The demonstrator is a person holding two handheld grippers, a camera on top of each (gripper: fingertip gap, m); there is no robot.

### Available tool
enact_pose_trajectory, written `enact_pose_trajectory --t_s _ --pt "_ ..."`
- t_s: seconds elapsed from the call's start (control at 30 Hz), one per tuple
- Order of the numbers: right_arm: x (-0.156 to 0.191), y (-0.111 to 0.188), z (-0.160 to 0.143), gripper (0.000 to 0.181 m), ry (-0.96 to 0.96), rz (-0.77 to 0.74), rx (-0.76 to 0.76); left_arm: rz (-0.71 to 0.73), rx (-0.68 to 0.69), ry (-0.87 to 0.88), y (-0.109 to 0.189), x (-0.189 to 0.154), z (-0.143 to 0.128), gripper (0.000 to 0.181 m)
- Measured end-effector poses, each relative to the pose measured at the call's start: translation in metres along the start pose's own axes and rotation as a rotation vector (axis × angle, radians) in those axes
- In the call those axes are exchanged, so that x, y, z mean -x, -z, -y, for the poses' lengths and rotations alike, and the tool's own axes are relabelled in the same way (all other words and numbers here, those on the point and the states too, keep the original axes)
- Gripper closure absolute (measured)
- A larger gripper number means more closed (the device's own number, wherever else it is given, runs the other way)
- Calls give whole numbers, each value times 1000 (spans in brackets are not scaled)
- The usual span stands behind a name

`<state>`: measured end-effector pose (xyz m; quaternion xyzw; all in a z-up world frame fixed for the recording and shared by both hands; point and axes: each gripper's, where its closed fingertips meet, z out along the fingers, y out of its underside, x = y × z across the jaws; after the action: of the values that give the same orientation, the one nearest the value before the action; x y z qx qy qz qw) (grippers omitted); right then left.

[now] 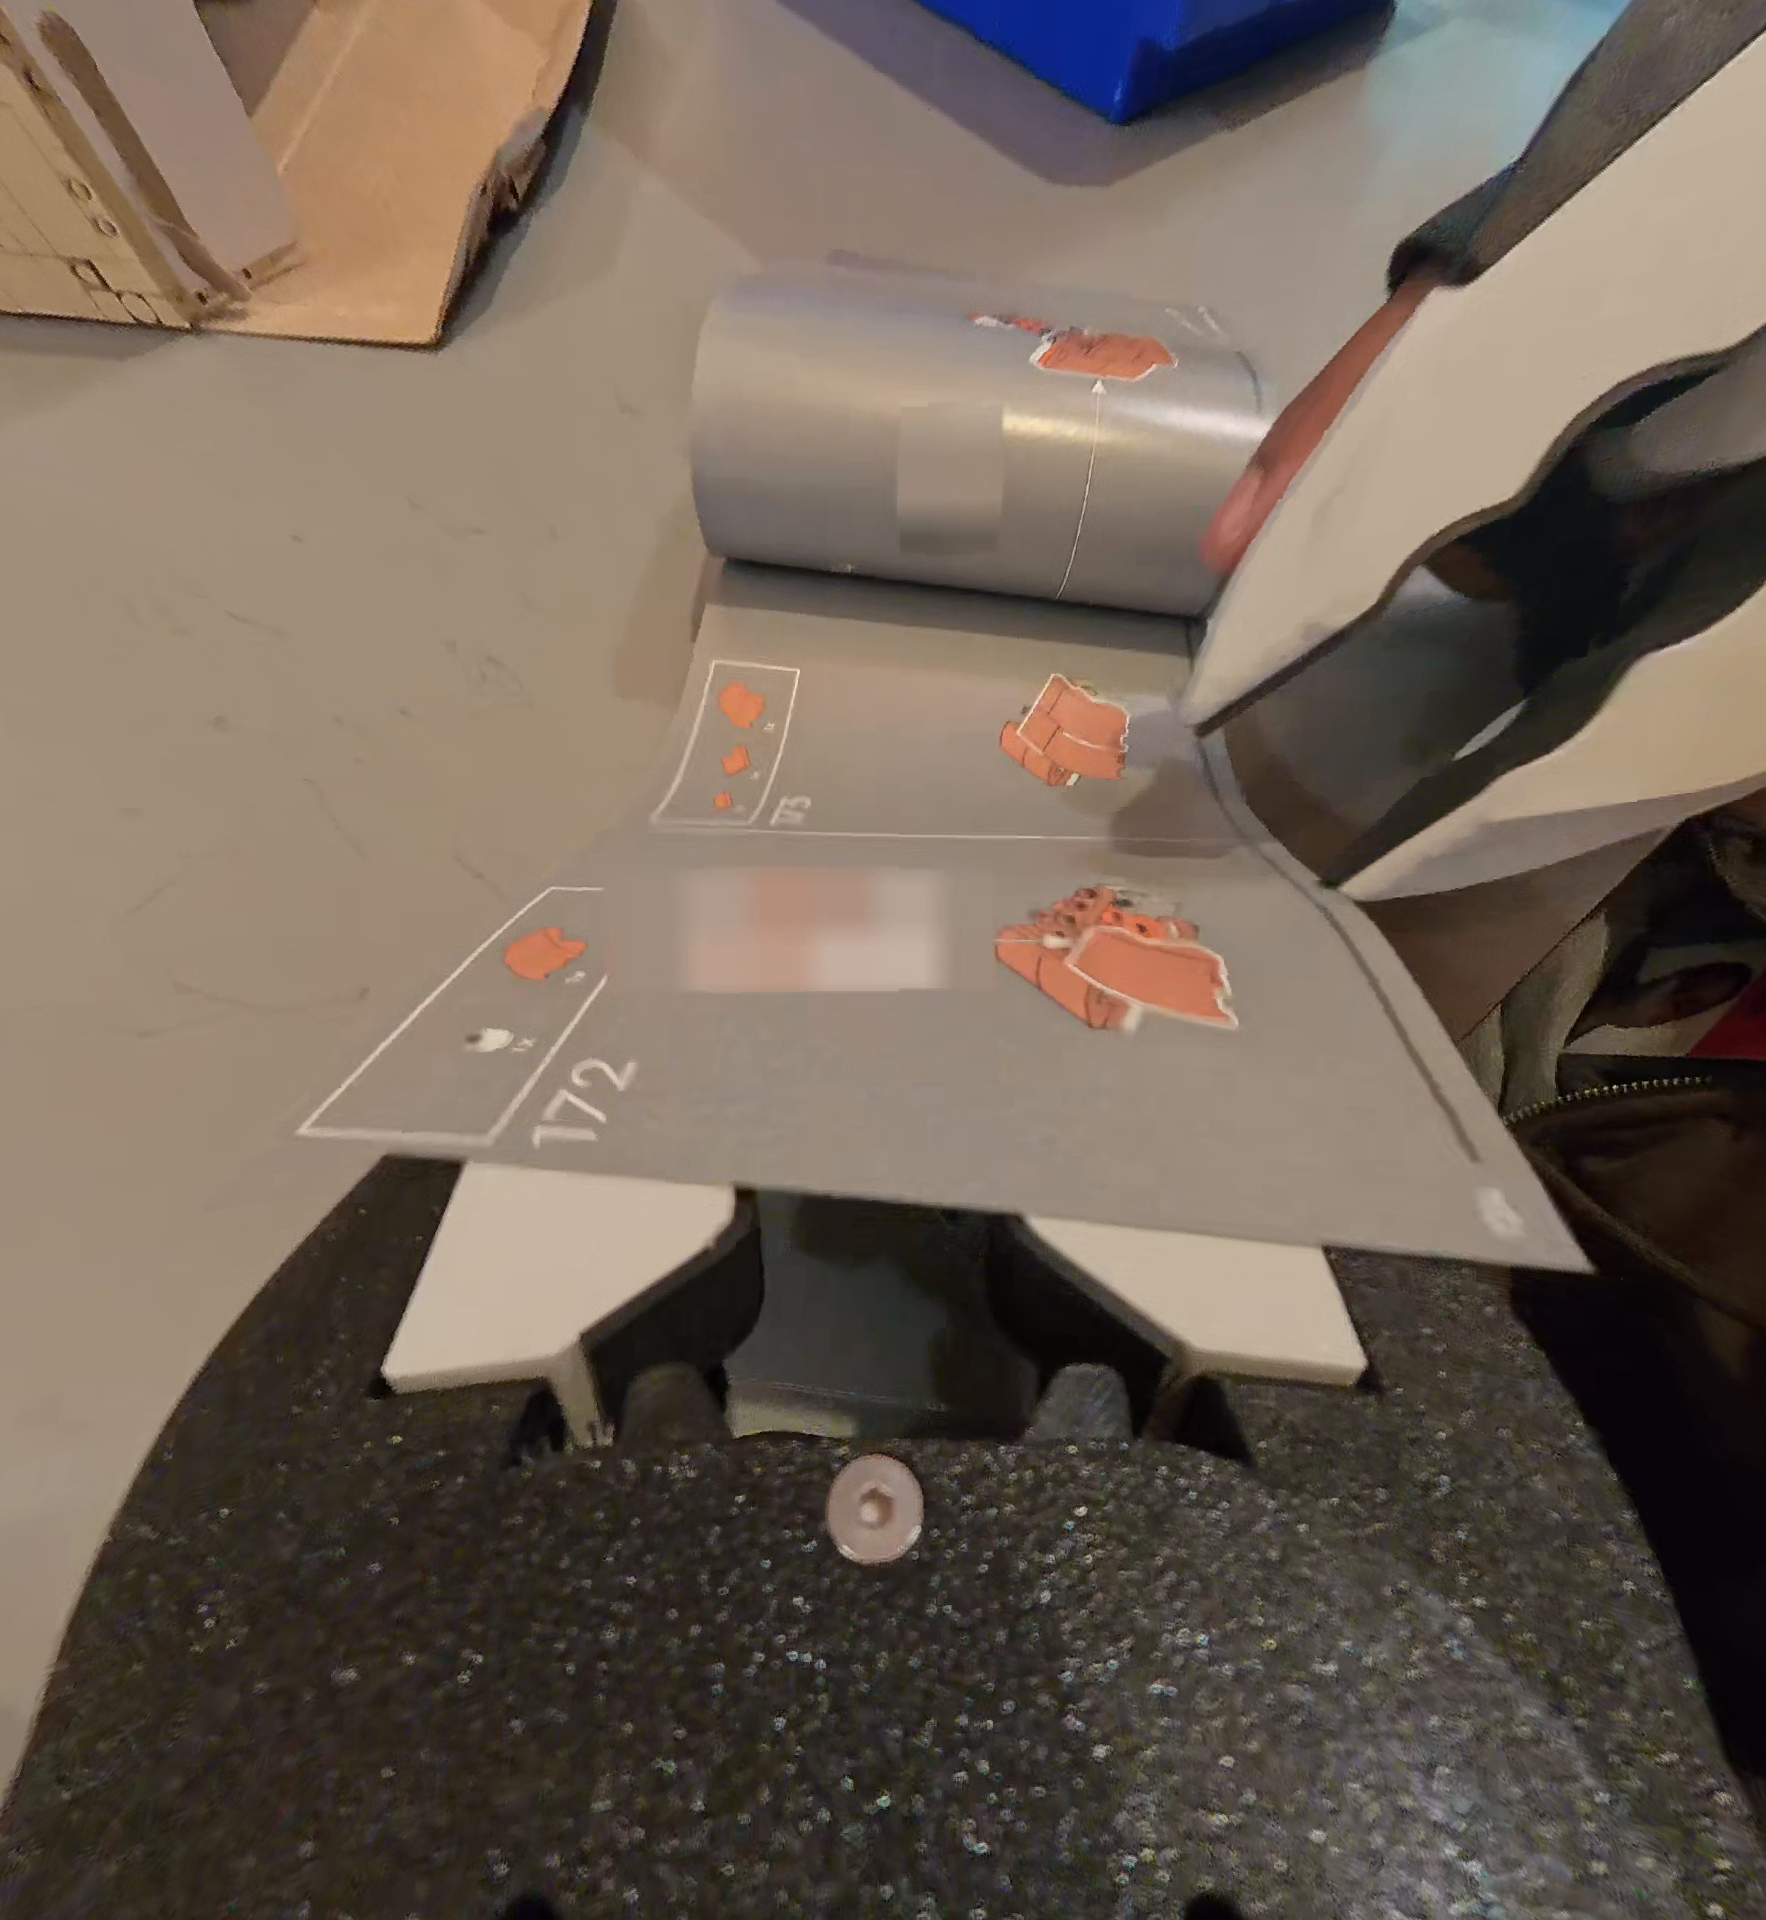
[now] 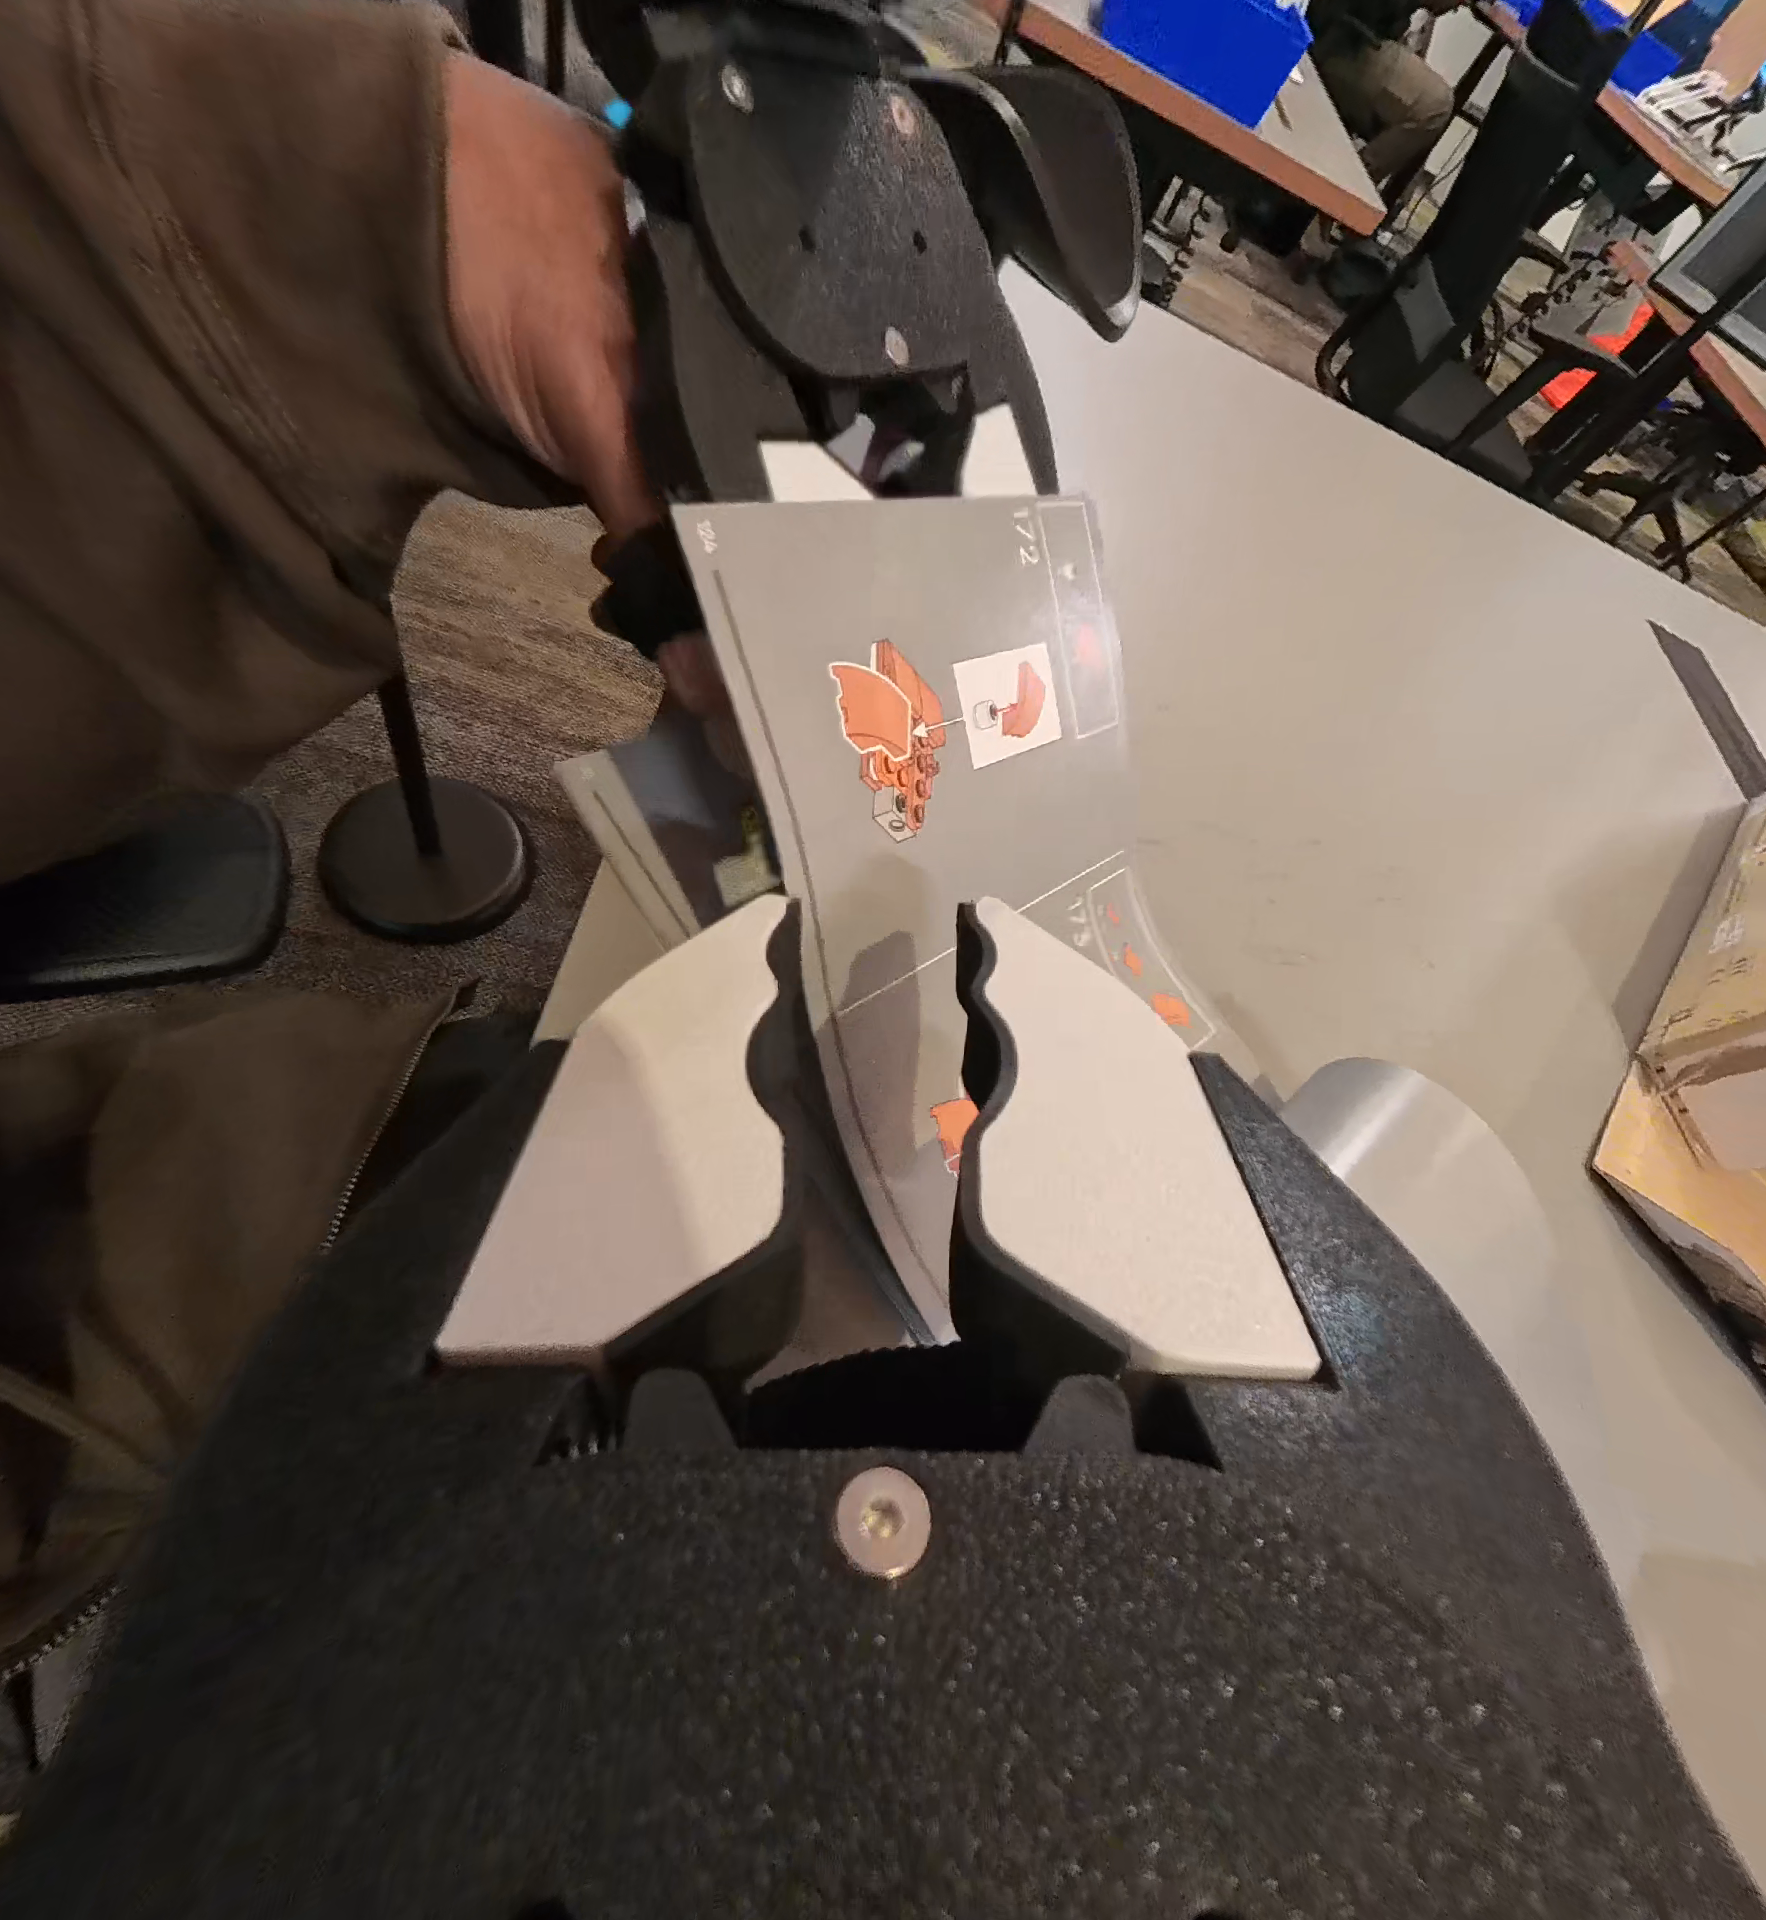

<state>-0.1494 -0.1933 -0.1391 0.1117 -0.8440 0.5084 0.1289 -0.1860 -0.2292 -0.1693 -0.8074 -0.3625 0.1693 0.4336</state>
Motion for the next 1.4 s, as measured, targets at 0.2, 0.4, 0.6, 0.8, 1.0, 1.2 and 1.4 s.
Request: enact_pose_trajectory --t_s 0.2,0.4,0.6,0.8,1.0,1.2,1.4 --pt "-7 -2 -4 153 -65 2 19 2 -3 -1 0 0 1 130" --pt "-11 0 -5 154 -103 15 14 1 10 2 -1 0 -2 130" --pt "-14 0 -8 154 -172 49 7 2 19 9 -2 2 -6 131" --pt "-14 -1 -11 154 -214 80 16 4 28 14 -3 4 -9 130" --pt "-17 1 -12 154 -248 91 10 8 17 17 -2 5 -8 130" --pt "-22 3 -14 154 -301 102 7 8 -11 14 0 4 -2 131" --pt "-26 3 -16 155 -310 76 15 6 -1 15 0 4 -4 130"
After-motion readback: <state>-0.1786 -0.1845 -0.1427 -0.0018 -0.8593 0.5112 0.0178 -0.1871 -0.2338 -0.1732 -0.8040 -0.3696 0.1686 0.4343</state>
